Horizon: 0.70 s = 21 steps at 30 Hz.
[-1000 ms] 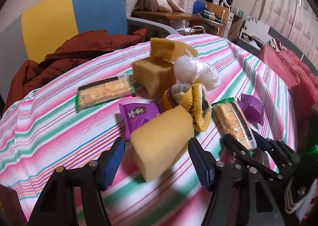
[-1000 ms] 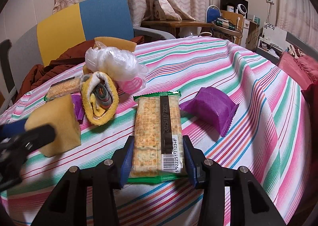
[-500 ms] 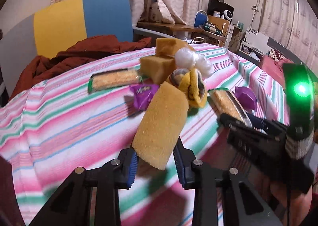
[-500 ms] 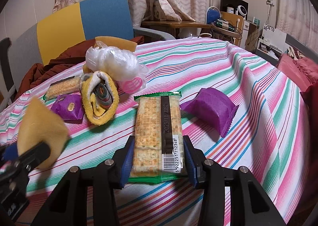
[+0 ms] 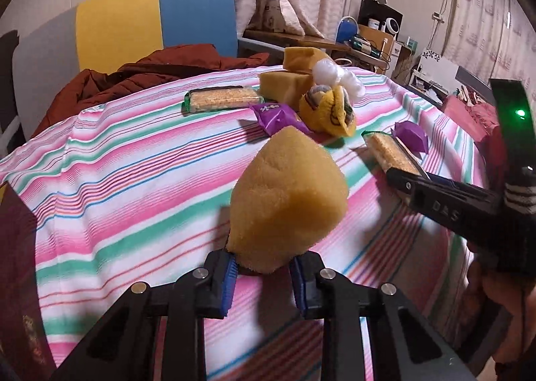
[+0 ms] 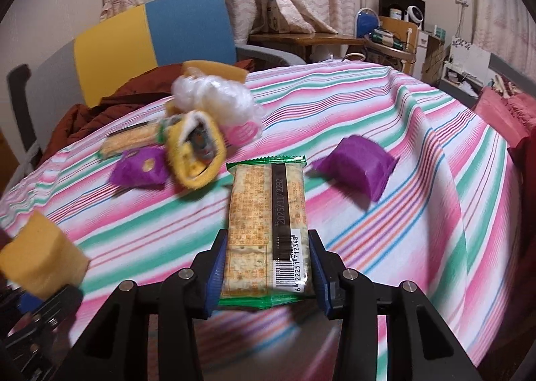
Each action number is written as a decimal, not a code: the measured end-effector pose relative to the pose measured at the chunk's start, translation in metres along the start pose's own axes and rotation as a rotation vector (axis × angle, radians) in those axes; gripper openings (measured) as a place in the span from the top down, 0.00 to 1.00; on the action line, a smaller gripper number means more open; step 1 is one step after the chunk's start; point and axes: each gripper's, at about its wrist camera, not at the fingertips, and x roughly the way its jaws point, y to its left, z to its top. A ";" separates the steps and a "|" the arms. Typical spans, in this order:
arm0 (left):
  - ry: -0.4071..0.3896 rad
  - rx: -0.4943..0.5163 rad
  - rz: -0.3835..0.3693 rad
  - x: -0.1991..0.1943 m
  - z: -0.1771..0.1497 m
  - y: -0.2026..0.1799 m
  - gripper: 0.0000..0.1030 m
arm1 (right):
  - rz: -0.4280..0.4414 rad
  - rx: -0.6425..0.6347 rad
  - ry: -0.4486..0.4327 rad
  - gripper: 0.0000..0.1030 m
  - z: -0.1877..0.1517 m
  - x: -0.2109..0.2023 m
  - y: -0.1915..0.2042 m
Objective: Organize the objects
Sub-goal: 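Lower the yellow sponge into the gold tray with left while right places the cracker packet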
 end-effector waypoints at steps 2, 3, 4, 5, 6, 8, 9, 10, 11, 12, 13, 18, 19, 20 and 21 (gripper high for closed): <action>-0.003 -0.009 0.002 -0.007 -0.006 0.003 0.74 | 0.026 0.000 0.011 0.56 -0.009 -0.010 0.005; -0.001 -0.013 0.000 -0.010 -0.008 0.004 0.74 | 0.039 0.006 0.014 0.56 -0.012 -0.016 0.006; 0.001 -0.017 0.000 -0.013 -0.010 0.004 0.74 | 0.049 0.010 0.014 0.56 -0.016 -0.020 0.008; 0.002 -0.019 0.002 -0.019 -0.014 0.005 0.74 | 0.065 0.015 0.015 0.56 -0.018 -0.025 0.010; 0.005 -0.021 -0.002 -0.023 -0.017 0.005 0.74 | 0.080 0.015 0.017 0.56 -0.020 -0.030 0.013; 0.007 -0.034 -0.020 -0.034 -0.025 0.006 0.74 | 0.103 0.008 0.018 0.56 -0.024 -0.039 0.020; 0.003 -0.041 -0.024 -0.040 -0.028 0.007 0.74 | 0.115 0.002 0.017 0.56 -0.025 -0.043 0.024; -0.002 -0.046 -0.029 -0.045 -0.030 0.008 0.74 | 0.122 -0.003 0.016 0.56 -0.026 -0.048 0.029; -0.011 -0.061 -0.040 -0.054 -0.033 0.011 0.74 | 0.131 -0.009 0.016 0.56 -0.027 -0.052 0.033; -0.016 -0.071 -0.046 -0.060 -0.035 0.012 0.74 | 0.143 -0.013 0.018 0.56 -0.027 -0.055 0.038; -0.021 -0.080 -0.051 -0.066 -0.037 0.014 0.74 | 0.156 -0.014 0.021 0.56 -0.028 -0.059 0.043; -0.048 -0.130 -0.058 -0.101 -0.048 0.029 0.74 | 0.220 -0.030 0.036 0.56 -0.035 -0.073 0.067; -0.055 -0.138 -0.055 -0.107 -0.049 0.032 0.74 | 0.234 -0.035 0.038 0.56 -0.036 -0.076 0.072; -0.061 -0.157 -0.049 -0.116 -0.051 0.038 0.74 | 0.251 -0.041 0.040 0.56 -0.037 -0.080 0.079; -0.067 -0.171 -0.044 -0.121 -0.053 0.043 0.74 | 0.270 -0.049 0.039 0.56 -0.038 -0.084 0.087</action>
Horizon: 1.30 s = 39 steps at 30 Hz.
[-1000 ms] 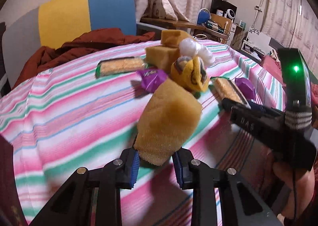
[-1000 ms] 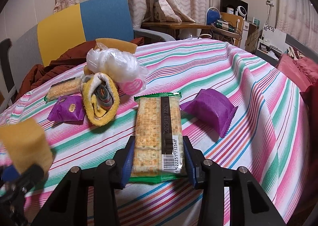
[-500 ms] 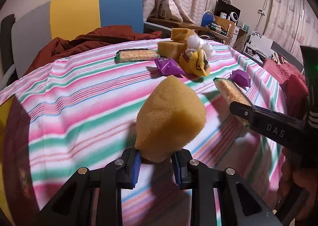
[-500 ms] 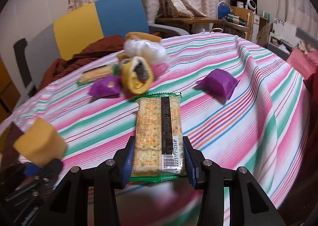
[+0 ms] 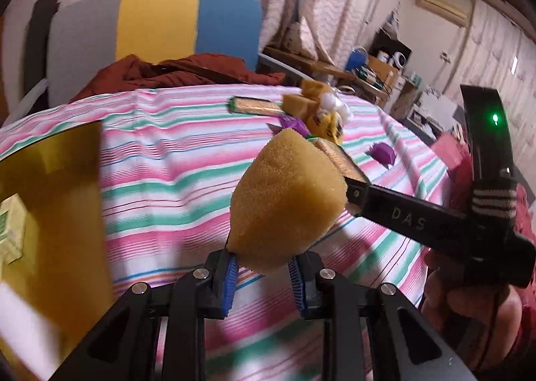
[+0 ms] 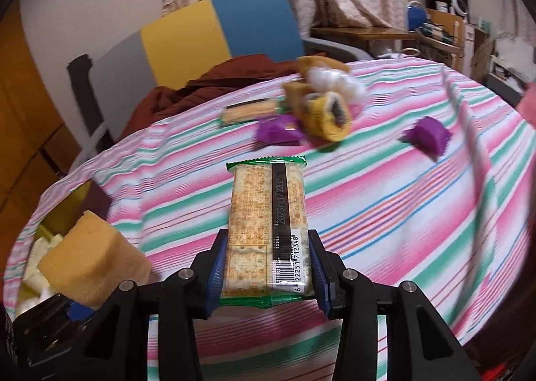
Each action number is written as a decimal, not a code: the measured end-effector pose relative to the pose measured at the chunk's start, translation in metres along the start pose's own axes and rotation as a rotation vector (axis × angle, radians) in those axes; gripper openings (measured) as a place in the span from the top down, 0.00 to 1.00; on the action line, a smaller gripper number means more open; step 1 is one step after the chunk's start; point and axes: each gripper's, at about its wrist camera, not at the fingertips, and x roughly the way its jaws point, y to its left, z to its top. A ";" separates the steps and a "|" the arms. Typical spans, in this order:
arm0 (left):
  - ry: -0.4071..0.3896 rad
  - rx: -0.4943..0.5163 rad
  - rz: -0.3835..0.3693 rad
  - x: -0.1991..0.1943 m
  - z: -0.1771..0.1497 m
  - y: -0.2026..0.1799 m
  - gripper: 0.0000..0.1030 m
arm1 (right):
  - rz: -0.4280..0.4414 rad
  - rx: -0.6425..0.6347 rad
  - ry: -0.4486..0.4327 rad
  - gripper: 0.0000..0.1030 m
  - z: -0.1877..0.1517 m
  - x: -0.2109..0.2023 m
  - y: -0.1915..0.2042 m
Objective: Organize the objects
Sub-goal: 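Lower the yellow sponge into the gold tray with left while right places the cracker packet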
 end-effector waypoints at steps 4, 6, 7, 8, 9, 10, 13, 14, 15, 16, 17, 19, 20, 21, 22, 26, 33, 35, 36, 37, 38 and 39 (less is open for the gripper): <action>-0.037 -0.070 0.055 -0.026 0.000 0.027 0.74 | 0.065 -0.051 -0.002 0.56 -0.002 -0.009 0.033; -0.054 -0.107 0.079 -0.037 0.000 0.041 0.74 | 0.106 -0.082 -0.003 0.56 -0.003 -0.014 0.054; -0.062 -0.125 0.093 -0.042 0.000 0.049 0.74 | 0.118 -0.093 -0.004 0.56 -0.003 -0.016 0.060; -0.069 -0.146 0.111 -0.048 -0.001 0.058 0.74 | 0.132 -0.110 -0.003 0.56 -0.004 -0.018 0.069; -0.077 -0.173 0.130 -0.053 -0.001 0.068 0.74 | 0.151 -0.128 -0.002 0.56 -0.004 -0.021 0.079; -0.082 -0.192 0.144 -0.056 -0.002 0.076 0.74 | 0.168 -0.140 -0.002 0.56 -0.005 -0.023 0.087; -0.070 -0.259 0.177 -0.062 -0.004 0.103 0.74 | 0.216 -0.188 0.004 0.56 -0.007 -0.029 0.113; -0.069 -0.279 0.183 -0.063 -0.005 0.111 0.74 | 0.234 -0.203 0.011 0.56 -0.009 -0.031 0.122; -0.056 -0.293 0.188 -0.062 -0.006 0.118 0.74 | 0.250 -0.215 0.016 0.56 -0.011 -0.032 0.129; -0.043 -0.300 0.196 -0.061 -0.007 0.123 0.74 | 0.262 -0.227 0.019 0.56 -0.013 -0.033 0.136; -0.026 -0.314 0.197 -0.058 -0.008 0.131 0.74 | 0.275 -0.247 0.026 0.56 -0.016 -0.034 0.146; 0.003 -0.338 0.186 -0.055 -0.008 0.142 0.74 | 0.292 -0.269 0.040 0.56 -0.021 -0.036 0.156; 0.020 -0.356 0.182 -0.053 -0.008 0.148 0.74 | 0.303 -0.280 0.048 0.56 -0.023 -0.036 0.162; 0.037 -0.376 0.178 -0.050 -0.008 0.156 0.74 | 0.311 -0.296 0.059 0.56 -0.027 -0.035 0.169; 0.044 -0.391 0.177 -0.049 -0.008 0.159 0.74 | 0.313 -0.312 0.070 0.56 -0.031 -0.035 0.175; 0.078 -0.445 0.164 -0.044 -0.008 0.177 0.74 | 0.331 -0.353 0.109 0.56 -0.044 -0.030 0.190; 0.096 -0.490 0.187 -0.048 -0.014 0.184 0.58 | 0.326 -0.398 0.148 0.56 -0.056 -0.019 0.202; 0.092 -0.493 0.192 -0.050 -0.015 0.184 0.58 | 0.321 -0.402 0.154 0.56 -0.057 -0.017 0.202; 0.087 -0.491 0.200 -0.051 -0.015 0.183 0.57 | 0.321 -0.402 0.159 0.56 -0.057 -0.015 0.202; 0.082 -0.486 0.209 -0.053 -0.014 0.182 0.57 | 0.322 -0.400 0.159 0.56 -0.058 -0.015 0.203; 0.073 -0.478 0.222 -0.056 -0.014 0.180 0.57 | 0.321 -0.400 0.157 0.55 -0.058 -0.015 0.203; 0.061 -0.466 0.241 -0.059 -0.013 0.177 0.57 | 0.326 -0.399 0.158 0.55 -0.058 -0.015 0.204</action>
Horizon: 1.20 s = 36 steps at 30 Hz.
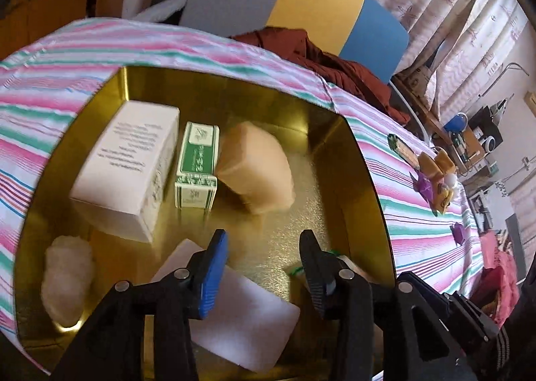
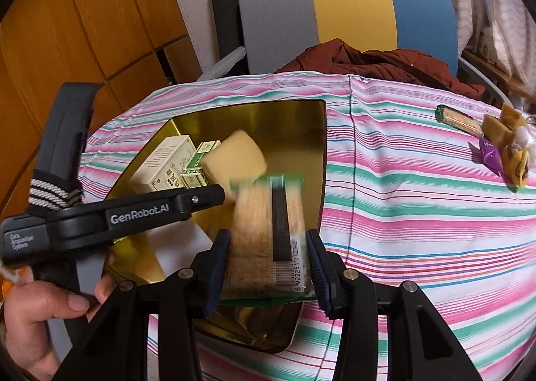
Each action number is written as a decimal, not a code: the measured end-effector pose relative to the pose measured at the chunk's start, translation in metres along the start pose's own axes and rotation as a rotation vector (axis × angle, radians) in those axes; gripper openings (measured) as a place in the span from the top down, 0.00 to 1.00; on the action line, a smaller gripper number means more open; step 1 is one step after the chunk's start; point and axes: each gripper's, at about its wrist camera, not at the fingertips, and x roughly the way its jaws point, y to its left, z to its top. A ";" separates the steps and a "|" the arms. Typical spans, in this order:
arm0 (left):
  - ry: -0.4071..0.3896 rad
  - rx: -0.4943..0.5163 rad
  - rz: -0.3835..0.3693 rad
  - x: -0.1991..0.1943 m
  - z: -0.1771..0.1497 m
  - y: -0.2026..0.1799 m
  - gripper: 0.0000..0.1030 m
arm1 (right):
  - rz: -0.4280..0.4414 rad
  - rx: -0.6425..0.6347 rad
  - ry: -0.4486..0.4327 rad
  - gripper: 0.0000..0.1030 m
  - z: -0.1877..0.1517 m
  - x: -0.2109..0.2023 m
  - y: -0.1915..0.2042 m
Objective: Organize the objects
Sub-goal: 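Lower the yellow sponge into the gold tray with left while right places the cracker packet, then move the right gripper to a purple snack packet and grasp it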
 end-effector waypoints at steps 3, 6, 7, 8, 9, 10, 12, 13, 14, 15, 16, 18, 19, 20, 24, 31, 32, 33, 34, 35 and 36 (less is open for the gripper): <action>-0.042 0.016 0.047 -0.010 -0.001 -0.003 0.56 | 0.005 -0.006 -0.003 0.54 0.000 -0.001 0.002; -0.067 0.028 0.082 -0.017 0.000 -0.002 0.56 | 0.013 0.001 -0.003 0.54 -0.001 -0.001 0.001; -0.071 0.031 0.087 -0.018 0.000 -0.002 0.56 | 0.012 0.004 -0.003 0.54 -0.001 -0.002 0.001; -0.076 0.032 0.090 -0.020 0.000 -0.002 0.56 | 0.011 0.008 -0.003 0.54 -0.001 -0.002 0.000; -0.078 0.032 0.090 -0.021 -0.001 -0.002 0.56 | 0.013 0.015 -0.003 0.54 -0.001 -0.002 -0.002; -0.080 0.033 0.089 -0.022 -0.001 -0.003 0.56 | 0.011 0.019 -0.005 0.54 -0.001 -0.002 -0.003; -0.080 0.036 0.091 -0.022 -0.002 -0.004 0.56 | 0.006 0.026 -0.009 0.54 0.000 -0.003 -0.005; -0.080 0.039 0.092 -0.023 -0.003 -0.005 0.56 | 0.006 0.031 -0.012 0.54 0.000 -0.004 -0.007; -0.080 0.043 0.091 -0.023 -0.003 -0.007 0.56 | 0.007 0.038 -0.015 0.54 0.000 -0.005 -0.009; -0.078 0.051 0.092 -0.023 -0.004 -0.009 0.56 | 0.004 0.045 -0.018 0.53 0.001 -0.006 -0.011; -0.078 0.057 0.092 -0.023 -0.005 -0.010 0.56 | 0.000 0.047 -0.020 0.53 0.001 -0.007 -0.012; -0.076 0.077 0.091 -0.024 -0.007 -0.016 0.56 | -0.007 0.060 -0.028 0.53 0.002 -0.008 -0.017; -0.076 0.084 0.091 -0.024 -0.008 -0.020 0.56 | -0.010 0.068 -0.032 0.53 0.003 -0.009 -0.019; -0.075 0.094 0.089 -0.024 -0.008 -0.023 0.56 | -0.017 0.074 -0.036 0.52 0.004 -0.011 -0.023; -0.069 0.134 0.072 -0.023 -0.010 -0.040 0.56 | -0.053 0.115 -0.056 0.52 0.006 -0.017 -0.040; -0.049 0.205 0.046 -0.019 -0.015 -0.069 0.56 | -0.102 0.198 -0.079 0.51 0.008 -0.028 -0.078; -0.046 0.212 0.042 -0.018 -0.016 -0.072 0.56 | -0.113 0.208 -0.082 0.51 0.008 -0.030 -0.083; -0.042 0.224 0.037 -0.017 -0.018 -0.076 0.56 | -0.128 0.220 -0.086 0.51 0.008 -0.032 -0.090; -0.040 0.232 0.035 -0.017 -0.019 -0.079 0.56 | -0.137 0.229 -0.089 0.51 0.008 -0.035 -0.095; -0.039 0.242 0.032 -0.017 -0.020 -0.084 0.56 | -0.144 0.236 -0.091 0.51 0.007 -0.036 -0.099; -0.032 0.256 0.028 -0.015 -0.021 -0.089 0.56 | -0.155 0.248 -0.091 0.51 0.007 -0.037 -0.106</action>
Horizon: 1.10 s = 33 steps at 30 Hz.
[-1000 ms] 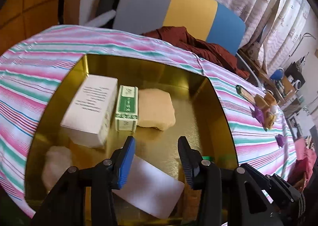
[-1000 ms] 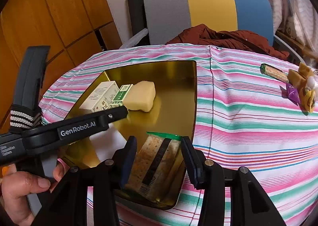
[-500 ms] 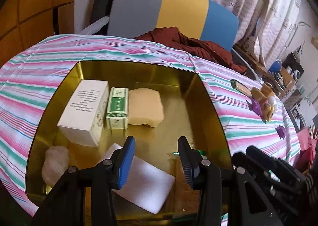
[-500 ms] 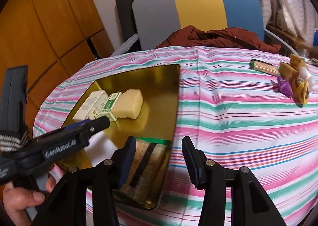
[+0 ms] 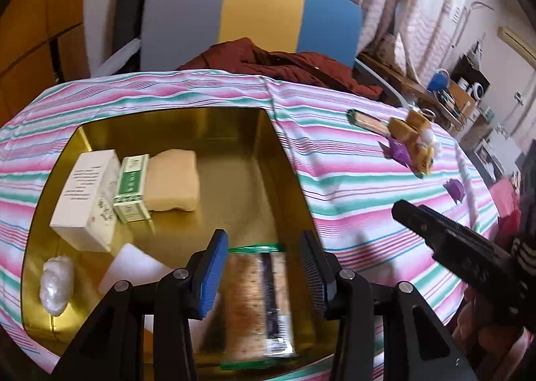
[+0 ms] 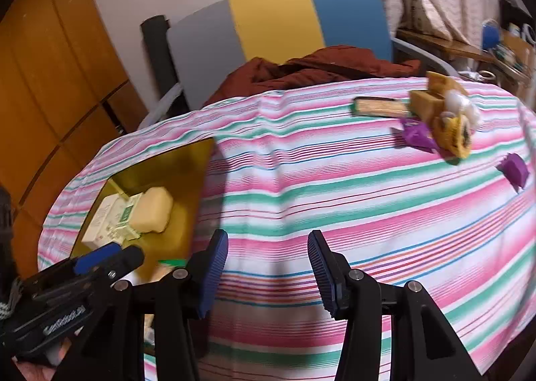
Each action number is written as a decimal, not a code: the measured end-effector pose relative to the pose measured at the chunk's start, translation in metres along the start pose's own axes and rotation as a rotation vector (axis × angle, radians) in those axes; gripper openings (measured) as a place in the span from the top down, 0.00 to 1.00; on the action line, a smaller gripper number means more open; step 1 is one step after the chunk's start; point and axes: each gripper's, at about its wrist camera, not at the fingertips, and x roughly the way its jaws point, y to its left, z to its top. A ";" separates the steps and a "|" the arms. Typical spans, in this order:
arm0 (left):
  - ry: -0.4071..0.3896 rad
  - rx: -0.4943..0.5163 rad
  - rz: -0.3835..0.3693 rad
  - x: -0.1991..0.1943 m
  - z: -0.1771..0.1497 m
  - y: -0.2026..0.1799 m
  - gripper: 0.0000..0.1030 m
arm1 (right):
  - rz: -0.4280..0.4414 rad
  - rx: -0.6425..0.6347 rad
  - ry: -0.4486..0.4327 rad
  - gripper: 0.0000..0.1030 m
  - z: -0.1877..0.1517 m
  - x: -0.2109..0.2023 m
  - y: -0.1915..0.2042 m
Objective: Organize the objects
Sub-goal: 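Move the right gripper to a purple snack packet and grasp it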
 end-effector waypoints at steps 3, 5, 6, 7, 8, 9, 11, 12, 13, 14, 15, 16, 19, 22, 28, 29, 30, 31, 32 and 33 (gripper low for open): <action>0.009 0.031 -0.015 0.002 0.000 -0.013 0.56 | -0.030 0.028 0.002 0.51 0.002 0.001 -0.018; 0.018 0.055 -0.027 0.004 -0.001 -0.022 0.56 | -0.054 0.042 0.002 0.51 0.003 0.001 -0.028; 0.024 0.066 -0.035 0.005 -0.001 -0.028 0.56 | -0.072 0.047 0.002 0.51 0.004 0.001 -0.035; 0.025 0.073 -0.041 0.005 -0.001 -0.031 0.56 | -0.084 0.048 0.004 0.50 0.005 0.002 -0.040; 0.033 0.086 -0.050 0.007 -0.002 -0.038 0.56 | -0.094 0.050 0.004 0.50 0.005 0.002 -0.043; 0.039 0.096 -0.056 0.008 -0.002 -0.043 0.56 | -0.110 0.055 0.002 0.48 0.006 0.002 -0.050; 0.045 0.111 -0.066 0.010 -0.003 -0.050 0.56 | -0.128 0.062 0.002 0.46 0.006 0.003 -0.058; 0.054 0.123 -0.074 0.012 -0.004 -0.056 0.56 | -0.139 0.066 0.003 0.46 0.006 0.003 -0.064; 0.059 0.129 -0.078 0.013 -0.004 -0.059 0.56 | -0.151 0.069 0.005 0.46 0.006 0.004 -0.069; 0.066 0.138 -0.084 0.015 -0.004 -0.064 0.56 | -0.159 0.071 0.006 0.46 0.006 0.003 -0.073; 0.068 0.144 -0.086 0.016 -0.005 -0.067 0.56 | -0.171 0.072 0.007 0.46 0.006 0.004 -0.079; 0.072 0.151 -0.088 0.017 -0.005 -0.070 0.56 | -0.180 0.074 0.007 0.45 0.006 0.004 -0.084; 0.086 0.176 -0.102 0.020 -0.006 -0.081 0.56 | -0.213 0.089 0.008 0.42 0.005 0.005 -0.102; 0.103 0.200 -0.112 0.025 -0.008 -0.092 0.56 | -0.246 0.111 0.009 0.42 0.007 0.005 -0.122; 0.159 0.222 -0.133 0.042 -0.012 -0.112 0.56 | -0.298 0.140 0.012 0.42 0.009 0.005 -0.155; 0.167 0.228 -0.136 0.044 -0.013 -0.115 0.56 | -0.304 0.145 0.012 0.41 0.009 0.005 -0.160; 0.172 0.234 -0.138 0.046 -0.013 -0.118 0.56 | -0.311 0.150 0.011 0.41 0.009 0.004 -0.166; 0.175 0.240 -0.140 0.048 -0.014 -0.121 0.56 | -0.317 0.155 0.011 0.40 0.009 0.004 -0.171; 0.180 0.250 -0.143 0.050 -0.015 -0.126 0.56 | -0.325 0.161 0.010 0.38 0.009 0.003 -0.179; 0.186 0.256 -0.145 0.052 -0.016 -0.128 0.56 | -0.331 0.165 0.009 0.37 0.009 0.002 -0.184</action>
